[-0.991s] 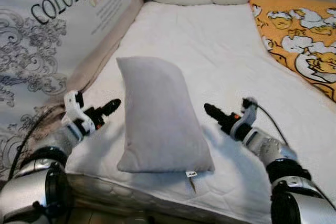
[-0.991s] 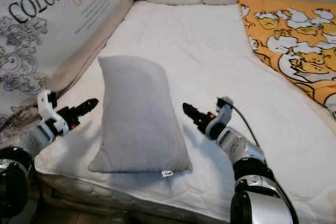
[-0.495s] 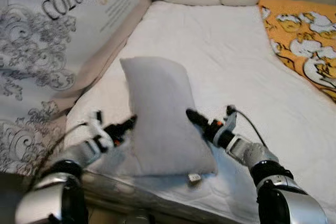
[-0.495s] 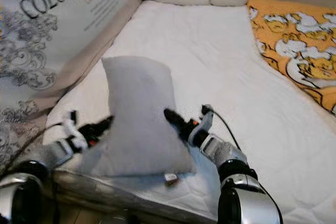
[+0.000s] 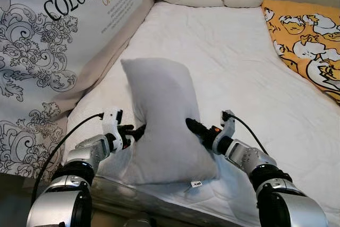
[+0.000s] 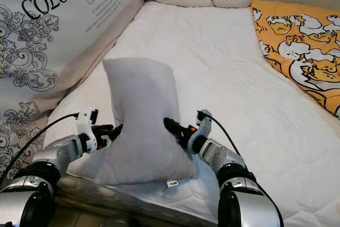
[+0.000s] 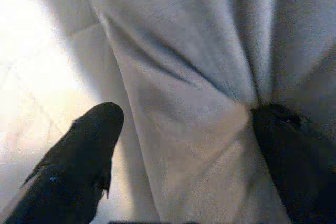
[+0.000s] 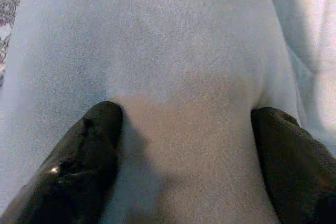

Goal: Clean up the room

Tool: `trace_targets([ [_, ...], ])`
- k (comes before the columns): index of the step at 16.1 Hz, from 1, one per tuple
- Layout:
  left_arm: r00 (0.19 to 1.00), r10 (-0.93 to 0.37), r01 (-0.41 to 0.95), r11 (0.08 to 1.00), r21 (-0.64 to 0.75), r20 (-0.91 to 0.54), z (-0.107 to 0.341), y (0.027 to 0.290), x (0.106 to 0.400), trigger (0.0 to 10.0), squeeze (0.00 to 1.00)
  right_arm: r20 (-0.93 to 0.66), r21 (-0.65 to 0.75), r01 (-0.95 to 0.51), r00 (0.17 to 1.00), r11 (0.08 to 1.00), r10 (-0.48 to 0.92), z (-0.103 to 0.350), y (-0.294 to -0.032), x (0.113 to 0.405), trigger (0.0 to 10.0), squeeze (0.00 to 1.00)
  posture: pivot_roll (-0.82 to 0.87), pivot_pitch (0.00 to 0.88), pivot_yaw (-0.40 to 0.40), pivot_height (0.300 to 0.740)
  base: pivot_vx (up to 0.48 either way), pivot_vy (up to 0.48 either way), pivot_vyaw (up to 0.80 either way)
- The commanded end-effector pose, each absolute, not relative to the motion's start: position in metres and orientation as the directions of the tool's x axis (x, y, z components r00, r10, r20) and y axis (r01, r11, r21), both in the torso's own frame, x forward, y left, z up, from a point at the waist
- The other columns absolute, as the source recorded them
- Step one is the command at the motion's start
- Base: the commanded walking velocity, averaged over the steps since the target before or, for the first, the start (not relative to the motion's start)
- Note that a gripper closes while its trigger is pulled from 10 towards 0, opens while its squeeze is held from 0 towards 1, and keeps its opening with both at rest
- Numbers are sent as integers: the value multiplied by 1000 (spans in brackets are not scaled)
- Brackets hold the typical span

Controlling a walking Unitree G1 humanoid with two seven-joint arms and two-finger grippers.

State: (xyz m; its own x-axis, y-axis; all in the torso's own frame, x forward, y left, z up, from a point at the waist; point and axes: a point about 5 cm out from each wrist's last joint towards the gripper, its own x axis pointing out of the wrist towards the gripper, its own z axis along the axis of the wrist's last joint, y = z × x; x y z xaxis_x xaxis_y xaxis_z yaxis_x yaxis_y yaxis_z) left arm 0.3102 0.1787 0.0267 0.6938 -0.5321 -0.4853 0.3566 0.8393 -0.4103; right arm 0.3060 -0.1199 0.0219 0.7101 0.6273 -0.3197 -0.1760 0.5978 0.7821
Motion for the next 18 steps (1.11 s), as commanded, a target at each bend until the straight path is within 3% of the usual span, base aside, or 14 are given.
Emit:
trace_targets([
  [1, 639, -558, 385, 828, -408, -530, 17, 163, 304, 902, 0, -327, 777, -209, 672, 594, 664, 20, -108, 303, 0, 0, 175, 0, 17, 740, 0, 0, 0],
  [2, 643, -566, 387, 821, -420, -516, 18, 158, 306, 0, 0, -326, 767, -218, 678, 604, 659, 20, -108, 304, 0, 0, 175, 0, 15, 740, 0, 0, 0],
  [8, 634, -625, 439, 776, -453, -456, 28, 133, 313, 0, 0, -327, 726, -253, 691, 640, 645, 23, -108, 306, 0, 0, 152, 0, 24, 740, 0, 0, 0],
  [14, 609, -671, 481, 736, -475, -422, 33, 123, 314, 0, 0, -241, 743, -300, 713, 598, 658, 35, -101, 310, 0, 0, 145, 0, 67, 740, 0, 0, 0],
  [16, 628, -697, 515, 705, -488, -346, 44, 116, 321, 0, 0, -202, 727, -332, 733, 601, 649, 43, -102, 314, 0, 0, 141, 0, 68, 740, 0, 0, 0],
  [18, 663, -733, 587, 634, -503, -151, 79, 105, 335, 0, 0, -109, 711, -378, 774, 593, 624, 65, -109, 324, 0, 0, 130, 0, 67, 740, 0, 0, 0],
])
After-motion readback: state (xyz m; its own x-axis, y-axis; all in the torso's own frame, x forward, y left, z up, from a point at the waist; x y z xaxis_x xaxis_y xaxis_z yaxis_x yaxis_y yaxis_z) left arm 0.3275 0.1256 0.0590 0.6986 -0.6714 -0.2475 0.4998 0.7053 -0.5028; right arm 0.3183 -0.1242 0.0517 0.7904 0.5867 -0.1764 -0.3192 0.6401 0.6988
